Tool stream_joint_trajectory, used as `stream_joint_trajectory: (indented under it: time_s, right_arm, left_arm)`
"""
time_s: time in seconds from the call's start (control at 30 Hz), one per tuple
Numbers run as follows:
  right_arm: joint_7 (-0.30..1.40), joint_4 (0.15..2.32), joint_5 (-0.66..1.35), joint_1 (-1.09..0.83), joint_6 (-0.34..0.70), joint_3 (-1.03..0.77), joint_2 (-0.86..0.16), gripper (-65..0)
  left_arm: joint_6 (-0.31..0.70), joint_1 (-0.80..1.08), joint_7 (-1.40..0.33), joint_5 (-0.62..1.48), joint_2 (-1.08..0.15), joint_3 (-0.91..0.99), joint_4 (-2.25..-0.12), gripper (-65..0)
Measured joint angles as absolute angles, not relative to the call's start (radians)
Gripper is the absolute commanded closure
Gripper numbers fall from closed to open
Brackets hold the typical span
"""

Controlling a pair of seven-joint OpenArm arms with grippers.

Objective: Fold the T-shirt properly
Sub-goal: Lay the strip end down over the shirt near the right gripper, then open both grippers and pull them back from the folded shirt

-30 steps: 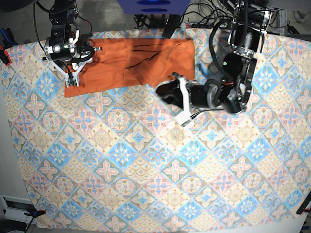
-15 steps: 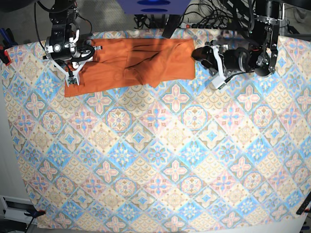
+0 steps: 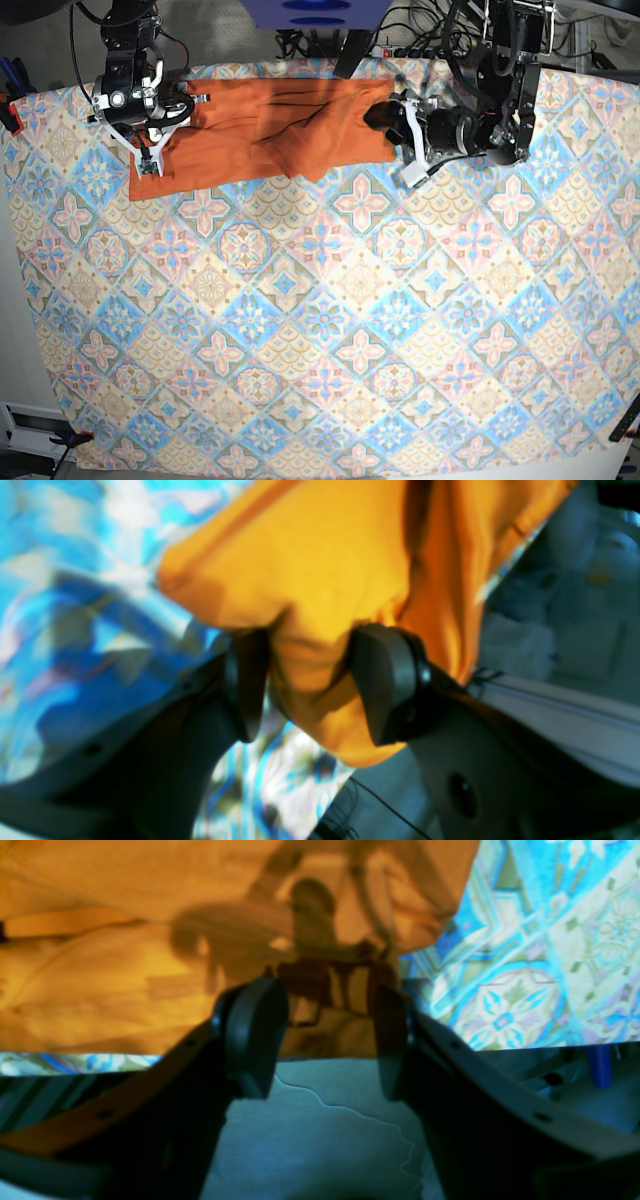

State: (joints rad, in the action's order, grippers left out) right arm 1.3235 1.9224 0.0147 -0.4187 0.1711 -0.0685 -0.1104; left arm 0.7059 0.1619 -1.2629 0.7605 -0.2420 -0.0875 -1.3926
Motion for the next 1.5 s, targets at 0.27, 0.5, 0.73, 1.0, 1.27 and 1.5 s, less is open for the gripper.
stream_joint_trajectory:
  time_s: [0.27,0.5,0.73,1.0,1.27,1.5]
  right_arm:
    - [1.325,1.922,0.013,-0.419,0.171,-0.069,-0.112,-30.4]
    - [1.325,1.922,0.015,-0.419,0.171,-0.069,-0.111,-30.4]
    - [1.323,1.922,0.015,-0.419,0.171,-0.069,-0.111,-30.3]
    - [1.320,1.922,0.015,-0.419,0.171,-0.069,-0.112,-30.3]
    - [1.320,1.922,-0.088,-0.418,0.172,-0.070,-0.105,-30.6]
    - [1.319,1.922,-0.239,-0.417,0.171,-0.063,-0.041,-30.6]
  left_arm:
    - [0.752,0.122,-1.136,0.863,-0.258,-0.151,-1.227,-30.1]
    - [0.714,0.114,-1.110,0.810,-0.238,-0.156,-1.220,0.0]
    - [0.715,0.100,-1.129,0.804,-0.238,-0.159,-1.219,0.0]
    - [0.703,0.134,-1.178,0.764,-0.258,-0.164,-1.357,0.0]
    - [0.699,0.154,-1.202,0.782,-0.326,-0.045,-1.385,0.0]
    - [0.696,0.147,-1.204,0.775,-0.403,0.002,-1.382,0.0]
